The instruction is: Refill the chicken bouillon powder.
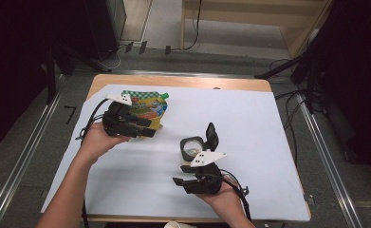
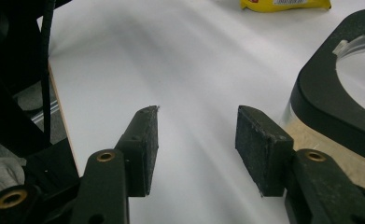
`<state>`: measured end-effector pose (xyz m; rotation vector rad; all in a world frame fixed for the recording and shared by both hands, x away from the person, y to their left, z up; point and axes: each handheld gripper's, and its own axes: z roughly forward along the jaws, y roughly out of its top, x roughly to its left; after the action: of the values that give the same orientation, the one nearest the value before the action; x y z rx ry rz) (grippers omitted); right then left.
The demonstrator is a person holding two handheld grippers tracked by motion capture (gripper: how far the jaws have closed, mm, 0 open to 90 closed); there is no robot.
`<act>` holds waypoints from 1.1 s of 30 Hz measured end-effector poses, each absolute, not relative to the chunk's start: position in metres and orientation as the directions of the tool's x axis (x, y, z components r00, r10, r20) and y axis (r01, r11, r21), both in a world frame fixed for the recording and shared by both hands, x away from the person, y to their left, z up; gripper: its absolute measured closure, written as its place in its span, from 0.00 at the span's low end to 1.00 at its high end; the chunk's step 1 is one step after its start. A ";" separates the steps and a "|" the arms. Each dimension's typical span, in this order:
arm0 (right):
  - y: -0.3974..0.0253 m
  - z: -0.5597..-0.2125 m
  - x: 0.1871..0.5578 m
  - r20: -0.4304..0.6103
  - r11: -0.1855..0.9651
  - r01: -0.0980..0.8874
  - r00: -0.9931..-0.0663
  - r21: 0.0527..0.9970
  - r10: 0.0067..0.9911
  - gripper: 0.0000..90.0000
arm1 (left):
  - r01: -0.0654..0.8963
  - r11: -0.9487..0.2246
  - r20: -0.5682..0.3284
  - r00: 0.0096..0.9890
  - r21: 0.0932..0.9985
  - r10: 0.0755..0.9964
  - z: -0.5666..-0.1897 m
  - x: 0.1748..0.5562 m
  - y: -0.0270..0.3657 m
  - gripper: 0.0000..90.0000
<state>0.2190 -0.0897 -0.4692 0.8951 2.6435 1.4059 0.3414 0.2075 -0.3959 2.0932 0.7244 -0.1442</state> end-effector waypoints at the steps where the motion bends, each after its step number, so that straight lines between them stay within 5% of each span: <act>1: -0.090 -0.469 0.219 0.244 0.431 0.477 -0.836 0.766 0.491 0.56 | 0.545 -0.433 -0.359 0.822 0.718 0.442 -0.396 0.342 0.209 0.48; 33: -0.080 -0.474 0.218 0.249 0.461 0.467 -0.854 0.754 0.457 0.58 | 0.625 -0.346 -0.327 0.711 0.700 0.623 -0.402 0.354 0.292 0.50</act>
<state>0.2182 -0.0795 -0.4744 0.8529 2.6947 1.3972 0.3538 0.2920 -0.4018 2.0492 0.9501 -0.0031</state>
